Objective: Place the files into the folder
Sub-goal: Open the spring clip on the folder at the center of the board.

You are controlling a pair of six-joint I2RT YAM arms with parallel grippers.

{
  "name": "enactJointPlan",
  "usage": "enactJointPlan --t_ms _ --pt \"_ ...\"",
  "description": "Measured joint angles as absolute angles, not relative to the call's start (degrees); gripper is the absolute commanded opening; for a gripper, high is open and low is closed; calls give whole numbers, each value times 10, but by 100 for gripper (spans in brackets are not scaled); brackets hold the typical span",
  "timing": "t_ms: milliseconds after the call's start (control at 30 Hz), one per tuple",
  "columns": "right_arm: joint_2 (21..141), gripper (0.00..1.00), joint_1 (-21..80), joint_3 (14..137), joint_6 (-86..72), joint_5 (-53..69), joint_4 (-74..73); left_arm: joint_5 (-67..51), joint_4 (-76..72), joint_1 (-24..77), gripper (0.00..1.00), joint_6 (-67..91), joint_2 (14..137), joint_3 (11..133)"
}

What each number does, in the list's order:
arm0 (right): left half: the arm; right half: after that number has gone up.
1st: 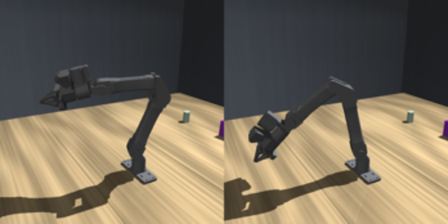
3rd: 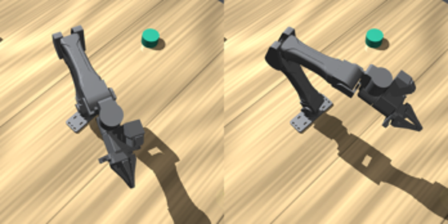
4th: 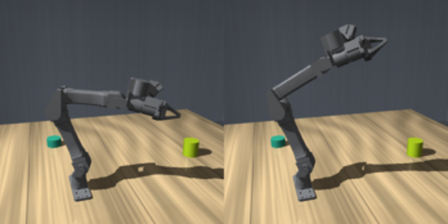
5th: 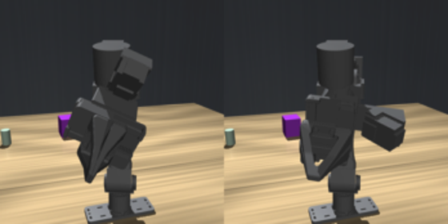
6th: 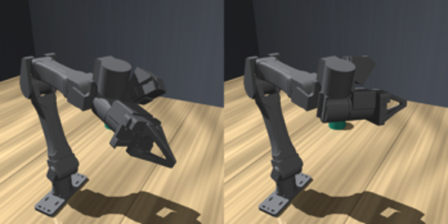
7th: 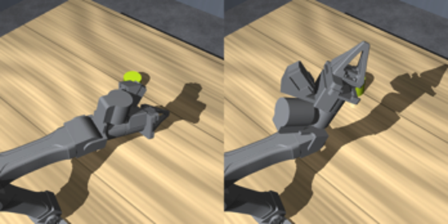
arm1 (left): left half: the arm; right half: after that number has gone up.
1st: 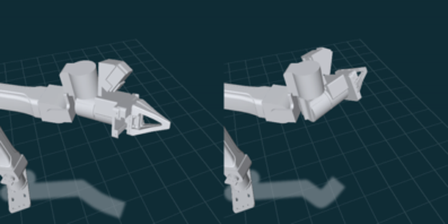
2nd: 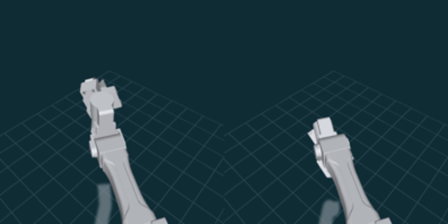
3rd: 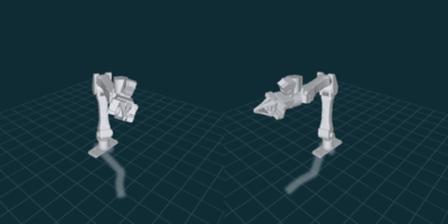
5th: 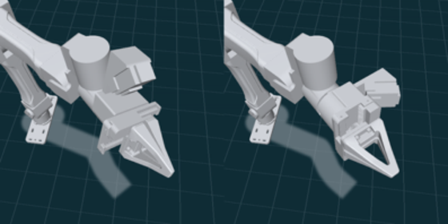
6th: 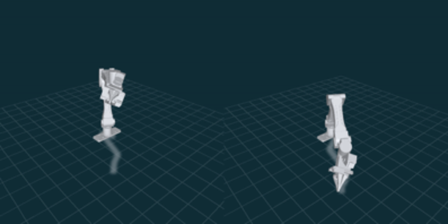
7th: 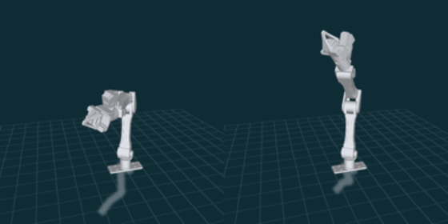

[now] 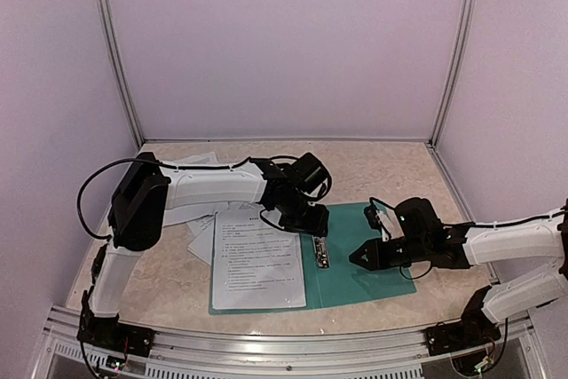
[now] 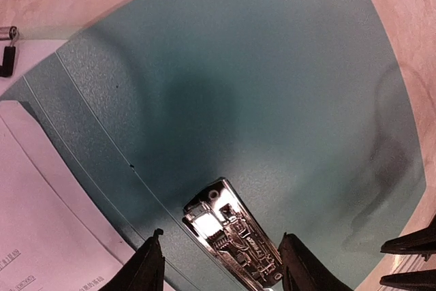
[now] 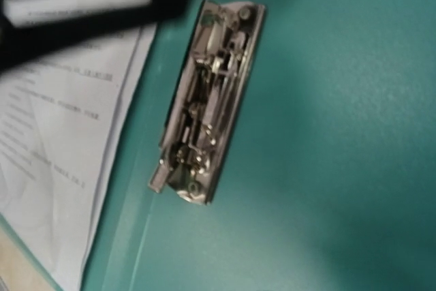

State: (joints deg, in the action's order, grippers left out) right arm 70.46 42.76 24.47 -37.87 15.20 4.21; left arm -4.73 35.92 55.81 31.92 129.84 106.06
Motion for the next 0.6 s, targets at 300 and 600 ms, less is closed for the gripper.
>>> enactJointPlan --t_ms 300,600 --pt "727 19 428 245 -382 159 66 -38 429 580 46 350 1332 1101" --pt "728 17 429 239 -385 163 85 -21 463 580 36 362 1373 1157"
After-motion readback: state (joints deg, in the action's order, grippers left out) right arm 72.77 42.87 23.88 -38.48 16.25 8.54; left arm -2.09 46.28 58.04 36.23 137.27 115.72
